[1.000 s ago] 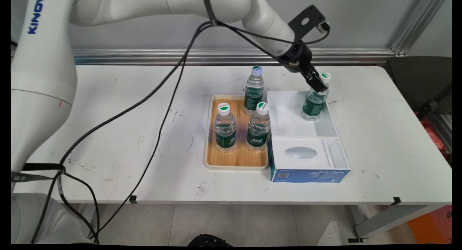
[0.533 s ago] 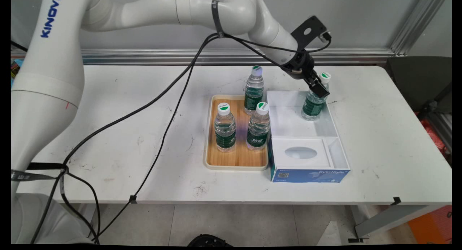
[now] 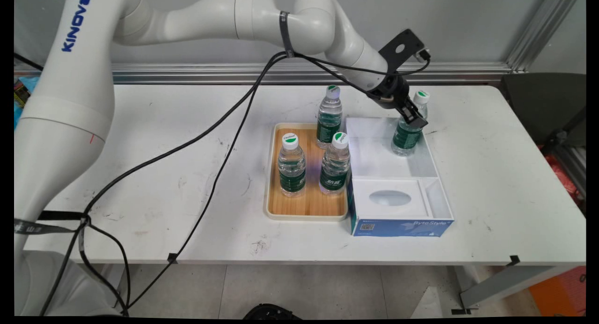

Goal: Place the picked object on the tray

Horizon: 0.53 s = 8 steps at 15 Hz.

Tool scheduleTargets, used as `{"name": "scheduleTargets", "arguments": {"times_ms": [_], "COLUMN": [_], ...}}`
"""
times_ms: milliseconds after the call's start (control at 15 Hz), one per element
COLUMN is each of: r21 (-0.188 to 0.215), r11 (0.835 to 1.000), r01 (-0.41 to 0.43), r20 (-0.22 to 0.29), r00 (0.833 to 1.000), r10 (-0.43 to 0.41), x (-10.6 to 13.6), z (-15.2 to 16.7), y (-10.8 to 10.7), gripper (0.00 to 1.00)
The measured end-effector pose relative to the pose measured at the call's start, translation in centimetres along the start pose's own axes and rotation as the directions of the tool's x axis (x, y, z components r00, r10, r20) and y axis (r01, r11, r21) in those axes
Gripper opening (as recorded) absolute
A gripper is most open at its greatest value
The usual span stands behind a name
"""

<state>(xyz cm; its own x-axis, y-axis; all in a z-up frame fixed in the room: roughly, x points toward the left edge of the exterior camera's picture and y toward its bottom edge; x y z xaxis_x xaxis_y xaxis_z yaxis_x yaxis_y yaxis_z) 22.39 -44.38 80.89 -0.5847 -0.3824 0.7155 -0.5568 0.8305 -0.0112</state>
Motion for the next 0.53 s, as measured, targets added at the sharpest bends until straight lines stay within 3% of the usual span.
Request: {"name": "scheduleTargets", "arguments": {"times_ms": [533], "r21": [-0.001], "r11": [1.000], "r01": [0.000], "r20": [-0.008], "r00": [1.000], "r10": [0.000], "x": [0.35], "z": [-0.63], "y": [0.35], "gripper": [0.00]}}
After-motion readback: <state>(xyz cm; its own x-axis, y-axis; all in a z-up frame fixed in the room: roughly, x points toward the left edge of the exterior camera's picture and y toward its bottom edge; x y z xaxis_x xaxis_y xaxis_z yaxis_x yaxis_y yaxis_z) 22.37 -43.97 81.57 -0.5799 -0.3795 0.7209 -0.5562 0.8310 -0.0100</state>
